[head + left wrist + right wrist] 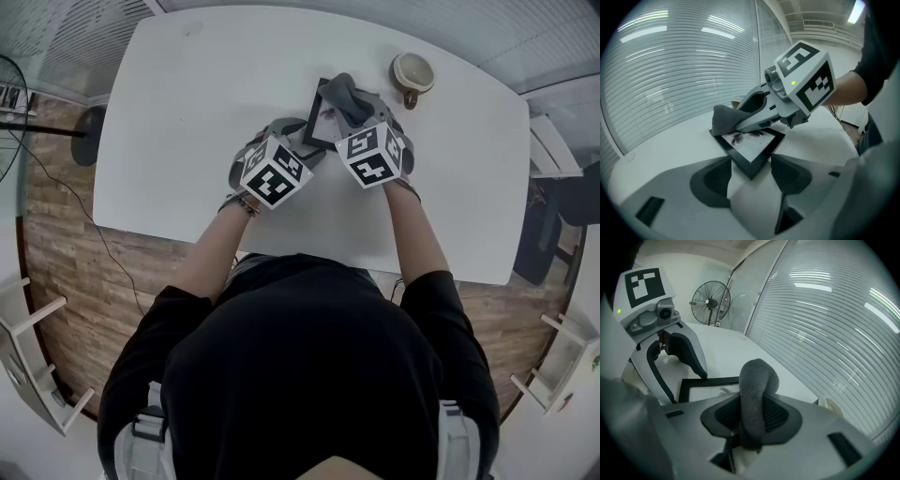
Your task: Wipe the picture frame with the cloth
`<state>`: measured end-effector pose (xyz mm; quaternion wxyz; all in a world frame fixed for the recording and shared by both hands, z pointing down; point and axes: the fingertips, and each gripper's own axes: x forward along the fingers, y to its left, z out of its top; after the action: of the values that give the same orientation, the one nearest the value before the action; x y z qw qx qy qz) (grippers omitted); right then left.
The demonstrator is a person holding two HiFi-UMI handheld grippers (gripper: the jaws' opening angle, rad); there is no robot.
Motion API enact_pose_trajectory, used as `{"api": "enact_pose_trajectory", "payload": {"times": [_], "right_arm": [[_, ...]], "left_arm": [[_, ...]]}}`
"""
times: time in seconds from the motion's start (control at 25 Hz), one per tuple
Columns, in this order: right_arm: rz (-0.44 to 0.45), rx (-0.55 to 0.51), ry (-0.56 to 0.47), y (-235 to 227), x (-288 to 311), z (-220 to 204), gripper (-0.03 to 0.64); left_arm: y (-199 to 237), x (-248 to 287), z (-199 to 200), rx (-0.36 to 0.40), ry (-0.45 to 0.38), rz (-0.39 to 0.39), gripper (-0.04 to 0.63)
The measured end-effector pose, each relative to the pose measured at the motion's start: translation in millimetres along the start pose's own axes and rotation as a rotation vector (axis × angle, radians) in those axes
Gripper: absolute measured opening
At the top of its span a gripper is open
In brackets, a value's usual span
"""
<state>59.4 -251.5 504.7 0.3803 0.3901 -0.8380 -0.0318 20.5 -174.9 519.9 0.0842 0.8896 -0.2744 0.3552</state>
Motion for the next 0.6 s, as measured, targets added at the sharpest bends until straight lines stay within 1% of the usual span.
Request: {"api": "enact_pose_trajectory", "payload": {"times": [0.6], "right_arm": [[0.022, 0.019, 0.002, 11, -7, -2, 0.121]], "left_arm": [[1, 1, 0, -0.001, 0.0, 0.001, 0.279]]}}
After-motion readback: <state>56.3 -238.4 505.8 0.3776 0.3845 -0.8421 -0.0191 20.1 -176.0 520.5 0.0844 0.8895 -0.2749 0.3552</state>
